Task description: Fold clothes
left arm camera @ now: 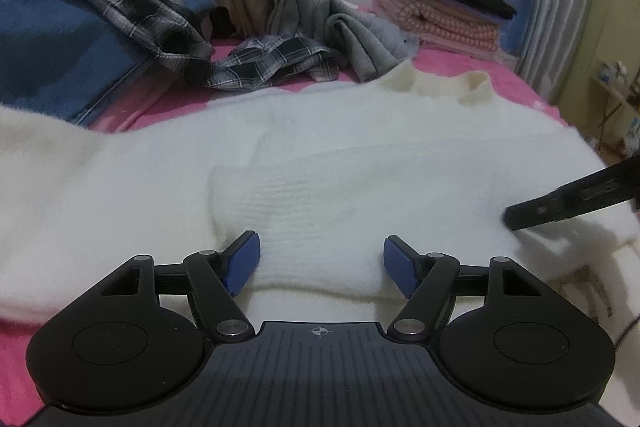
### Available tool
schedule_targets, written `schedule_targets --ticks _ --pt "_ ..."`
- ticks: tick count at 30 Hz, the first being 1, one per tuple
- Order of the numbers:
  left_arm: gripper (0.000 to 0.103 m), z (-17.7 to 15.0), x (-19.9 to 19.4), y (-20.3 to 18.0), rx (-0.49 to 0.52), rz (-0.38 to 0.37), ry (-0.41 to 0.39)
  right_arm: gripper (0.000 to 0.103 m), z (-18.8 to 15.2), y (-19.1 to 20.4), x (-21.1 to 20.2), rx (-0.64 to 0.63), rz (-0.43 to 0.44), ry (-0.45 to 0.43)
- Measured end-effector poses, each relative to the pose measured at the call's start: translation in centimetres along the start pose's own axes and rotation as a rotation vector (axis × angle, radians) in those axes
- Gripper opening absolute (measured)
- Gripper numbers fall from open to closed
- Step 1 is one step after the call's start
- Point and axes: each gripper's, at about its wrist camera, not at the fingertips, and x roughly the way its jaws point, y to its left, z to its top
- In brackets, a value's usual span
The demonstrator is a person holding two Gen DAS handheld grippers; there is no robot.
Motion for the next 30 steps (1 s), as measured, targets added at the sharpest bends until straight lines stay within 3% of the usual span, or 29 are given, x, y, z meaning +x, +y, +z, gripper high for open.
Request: schedule_targets --ticks 8,14,19,22,30 --pt "0.072 0.1 0.1 -0.4 0.021 0.016 0.025 0.016 0.3 1.6 -0.9 -0.052 -0.01 -0.026" --pt "0.074 0.4 0.3 -1.1 0.03 0.046 0.056 0.016 -0.6 1.7 0.7 -0.085 -0.051 -0.015" --pt "0.075 0.8 0.5 -1.4 0.025 0.069 0.09 0.017 -0.4 3.1 -1.2 -0.173 -0.142 -0.078" --pt "0.076 0.9 0.6 -1.6 0.028 0.083 0.104 0.017 -0.9 2.3 0.0 -0.181 -0.181 -0.041" --pt "0.08 1.2 0.7 -1.8 0.019 0.102 0.138 0.017 -1.7 2.5 -1.1 -0.182 -0.167 -0.067"
